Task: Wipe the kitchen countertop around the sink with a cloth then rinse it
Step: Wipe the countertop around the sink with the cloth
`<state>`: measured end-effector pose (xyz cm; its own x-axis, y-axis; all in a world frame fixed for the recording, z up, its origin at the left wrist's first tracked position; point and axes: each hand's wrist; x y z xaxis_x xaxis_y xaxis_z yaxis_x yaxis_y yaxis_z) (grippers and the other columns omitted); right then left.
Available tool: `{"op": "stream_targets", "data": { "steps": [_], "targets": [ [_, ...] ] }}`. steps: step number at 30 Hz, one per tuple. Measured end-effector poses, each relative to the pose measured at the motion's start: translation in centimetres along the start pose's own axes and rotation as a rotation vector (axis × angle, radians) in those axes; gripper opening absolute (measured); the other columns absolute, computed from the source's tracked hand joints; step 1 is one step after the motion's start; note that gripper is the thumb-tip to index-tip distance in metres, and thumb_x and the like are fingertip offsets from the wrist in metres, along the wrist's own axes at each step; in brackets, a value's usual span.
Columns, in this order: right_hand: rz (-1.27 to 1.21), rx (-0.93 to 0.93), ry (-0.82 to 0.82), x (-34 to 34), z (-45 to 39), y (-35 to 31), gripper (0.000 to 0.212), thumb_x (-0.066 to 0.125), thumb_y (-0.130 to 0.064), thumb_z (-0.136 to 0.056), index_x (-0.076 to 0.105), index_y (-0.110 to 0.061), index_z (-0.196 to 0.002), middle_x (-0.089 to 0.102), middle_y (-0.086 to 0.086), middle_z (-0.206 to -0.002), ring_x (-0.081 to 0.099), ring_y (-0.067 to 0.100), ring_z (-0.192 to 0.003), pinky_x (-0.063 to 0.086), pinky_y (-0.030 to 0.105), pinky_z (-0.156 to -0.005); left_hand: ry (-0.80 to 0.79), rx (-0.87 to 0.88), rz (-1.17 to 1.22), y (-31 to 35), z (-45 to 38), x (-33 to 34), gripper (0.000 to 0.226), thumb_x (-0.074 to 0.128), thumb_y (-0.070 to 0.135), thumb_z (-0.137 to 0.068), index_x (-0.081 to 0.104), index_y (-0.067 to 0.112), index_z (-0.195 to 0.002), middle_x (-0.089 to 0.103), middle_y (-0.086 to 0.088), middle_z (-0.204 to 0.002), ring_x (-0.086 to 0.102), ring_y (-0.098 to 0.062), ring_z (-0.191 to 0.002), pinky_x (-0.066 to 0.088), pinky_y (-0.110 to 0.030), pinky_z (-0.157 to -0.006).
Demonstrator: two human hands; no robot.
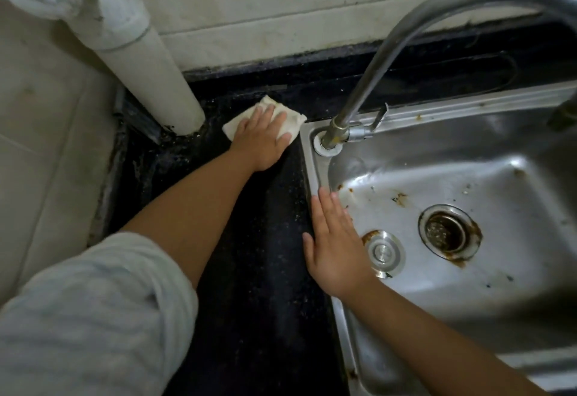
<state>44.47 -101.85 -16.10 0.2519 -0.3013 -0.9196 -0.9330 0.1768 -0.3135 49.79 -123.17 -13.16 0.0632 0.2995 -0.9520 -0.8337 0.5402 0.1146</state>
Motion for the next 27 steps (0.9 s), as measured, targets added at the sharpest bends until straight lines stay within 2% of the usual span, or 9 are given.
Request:
{"op": "stream_targets", "data": {
  "steps": [4,7,11,14,16,18,23,25,27],
  "targets": [
    [-0.067,0.000,-0.069,-0.2,0.0,0.2,0.059,0.033,-0.028,-0.084,0.047,0.008,-0.128,0.047,0.025,-0.135,0.026,0.029,-0.126,0.021,0.045,-0.099,-0.004,-0.006,0.005,0.6,0.7,0.2,0.054,0.019,0.038,-0.099,0.003,0.020,-0.147,-0.006,-0.003,-0.156,-0.008,-0.019,-0.142,-0.002,-0.038,-0.114],
    [-0.201,0.035,-0.221,-0.8,0.1,0.1,0.075,0.010,-0.041,-0.082,0.018,0.000,-0.144,0.012,0.016,-0.154,-0.009,0.020,-0.133,-0.009,0.032,-0.107,0.015,0.061,-0.025,0.8,4.6,1.3,0.054,0.020,0.035,-0.099,0.004,0.019,-0.147,-0.005,-0.004,-0.156,-0.007,-0.020,-0.142,-0.002,-0.038,-0.113],
    [-0.229,0.058,-0.316,-1.3,0.2,0.4,0.073,0.006,-0.045,-0.084,0.004,-0.009,-0.147,-0.004,0.006,-0.157,-0.018,0.010,-0.136,-0.013,0.022,-0.107,-0.031,0.140,-0.076,1.6,11.3,2.7,0.054,0.023,0.036,-0.098,0.003,0.021,-0.147,-0.007,-0.002,-0.156,-0.008,-0.018,-0.142,-0.004,-0.034,-0.113],
    [-0.408,0.144,-0.218,-1.6,0.6,0.5,0.078,0.005,-0.051,-0.083,0.015,-0.006,-0.145,0.008,0.007,-0.155,-0.007,0.009,-0.139,-0.007,0.022,-0.110,-0.014,0.181,-0.086,1.9,15.3,4.2,0.060,0.012,0.046,-0.091,0.014,0.021,-0.146,0.005,-0.003,-0.156,0.004,-0.019,-0.143,0.004,-0.035,-0.114],
    [-0.503,0.216,-0.110,-2.0,1.1,0.7,0.079,0.007,-0.050,-0.082,0.025,-0.003,-0.142,0.021,0.010,-0.152,0.003,0.011,-0.138,0.001,0.024,-0.113,0.053,0.207,-0.101,2.0,17.9,5.1,0.063,0.020,0.046,-0.084,0.043,0.018,-0.136,0.040,-0.008,-0.144,0.038,-0.024,-0.132,0.030,-0.039,-0.107],
    [-0.516,0.264,-0.100,-3.0,2.0,0.7,0.072,0.014,-0.046,-0.086,0.028,-0.002,-0.141,0.025,0.013,-0.151,0.009,0.015,-0.141,0.004,0.024,-0.113,0.051,0.200,-0.078,2.1,20.6,6.1,0.054,0.032,0.043,-0.082,0.053,0.019,-0.125,0.057,-0.006,-0.129,0.048,-0.025,-0.123,0.032,-0.037,-0.102],
    [-0.372,0.102,-0.211,-6.7,5.5,2.5,0.060,0.026,-0.031,-0.086,0.035,-0.005,-0.140,0.026,0.011,-0.152,0.003,0.008,-0.133,0.007,0.032,-0.115,0.014,0.191,-0.022,3.4,25.7,7.5,0.053,0.033,0.045,-0.081,0.041,0.023,-0.128,0.055,-0.003,-0.132,0.031,-0.016,-0.127,0.007,-0.030,-0.106],
    [-0.311,0.065,-0.224,-7.8,6.9,3.6,0.056,0.030,-0.031,-0.087,0.045,-0.003,-0.134,0.034,0.017,-0.147,0.010,0.017,-0.133,0.020,0.047,-0.114,-0.042,0.168,0.019,3.9,26.4,6.8,0.066,0.022,0.051,-0.079,0.037,0.023,-0.137,0.038,0.000,-0.144,0.014,-0.012,-0.138,0.001,-0.026,-0.108],
    [-0.259,0.000,-0.193,-8.4,8.4,4.5,0.053,0.032,-0.028,-0.086,0.055,0.002,-0.124,0.047,0.025,-0.136,0.022,0.029,-0.129,0.028,0.055,-0.103,0.057,0.139,0.133,4.2,26.5,6.8,0.078,0.010,0.056,-0.075,0.027,0.022,-0.143,0.017,0.002,-0.152,-0.004,-0.008,-0.137,-0.007,-0.023,-0.108]
  ]
}}
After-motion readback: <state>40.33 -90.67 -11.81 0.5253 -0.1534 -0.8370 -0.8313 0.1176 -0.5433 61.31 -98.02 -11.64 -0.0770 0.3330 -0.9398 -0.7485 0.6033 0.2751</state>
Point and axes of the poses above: each hand's wrist, its own z-axis away from the middle knuckle, its own x-axis out of the palm, y = z × x
